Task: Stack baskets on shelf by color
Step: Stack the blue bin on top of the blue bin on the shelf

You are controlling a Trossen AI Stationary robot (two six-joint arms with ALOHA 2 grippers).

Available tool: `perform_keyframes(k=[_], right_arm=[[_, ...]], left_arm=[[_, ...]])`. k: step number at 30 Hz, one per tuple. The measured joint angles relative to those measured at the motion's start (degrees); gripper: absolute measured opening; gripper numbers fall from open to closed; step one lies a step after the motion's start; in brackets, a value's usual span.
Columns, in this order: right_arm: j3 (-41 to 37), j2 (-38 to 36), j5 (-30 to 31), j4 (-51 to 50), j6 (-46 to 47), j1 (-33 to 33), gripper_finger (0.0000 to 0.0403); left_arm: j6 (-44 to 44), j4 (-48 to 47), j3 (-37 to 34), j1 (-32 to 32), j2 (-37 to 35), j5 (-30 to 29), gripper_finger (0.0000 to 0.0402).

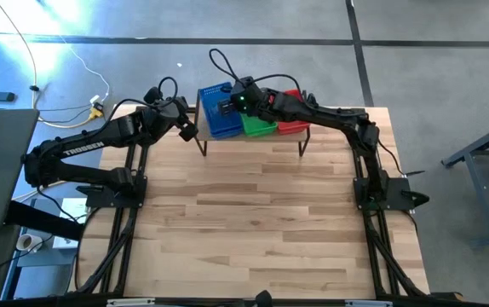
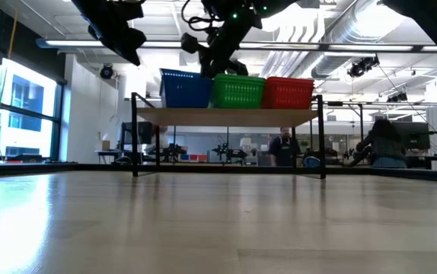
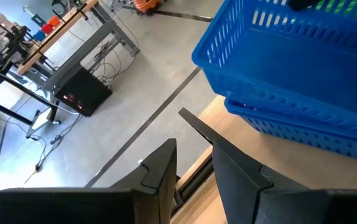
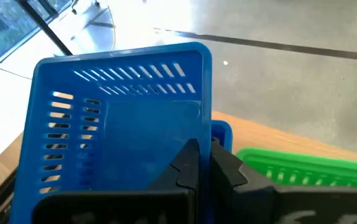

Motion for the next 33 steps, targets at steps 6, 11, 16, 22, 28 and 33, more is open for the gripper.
perform_keyframes(k=[6, 11, 16, 22, 28, 33], right_arm=[[0.01, 0.00, -0.01, 1.89, 0.26, -0.54, 0.0001], [0.01, 0.00, -0.57, 3.25, 0.30, -1.10, 0.0001], [1.94, -0.10, -2.42, 3.08, 0.09, -1.52, 0.0000], [8.27, -0.35, -2.74, -3.80, -1.37, -1.52, 0.0000], [11.04, -0.42, -6.35, -8.26, 1.23, -2.39, 0.0000], [11.02, -0.33, -11.86, -9.75, 4.73, -3.62, 0.0000]], left_arm=[[-0.01, 0.00, 0.00, 0.00, 0.00, 0.02, 0.0094], [0.00, 0.00, 0.00, 0.00, 0.00, 0.04, 0.0094], [0.00, -0.02, 0.00, 0.00, 0.00, 0.04, 0.0094], [0.58, -0.02, 0.00, 0.00, 0.00, -0.13, 0.0094], [0.81, -0.01, 0.00, 0.00, 0.00, -1.50, 0.0094], [2.08, 0.00, 0.00, 0.00, 0.00, -3.56, 0.0094]])
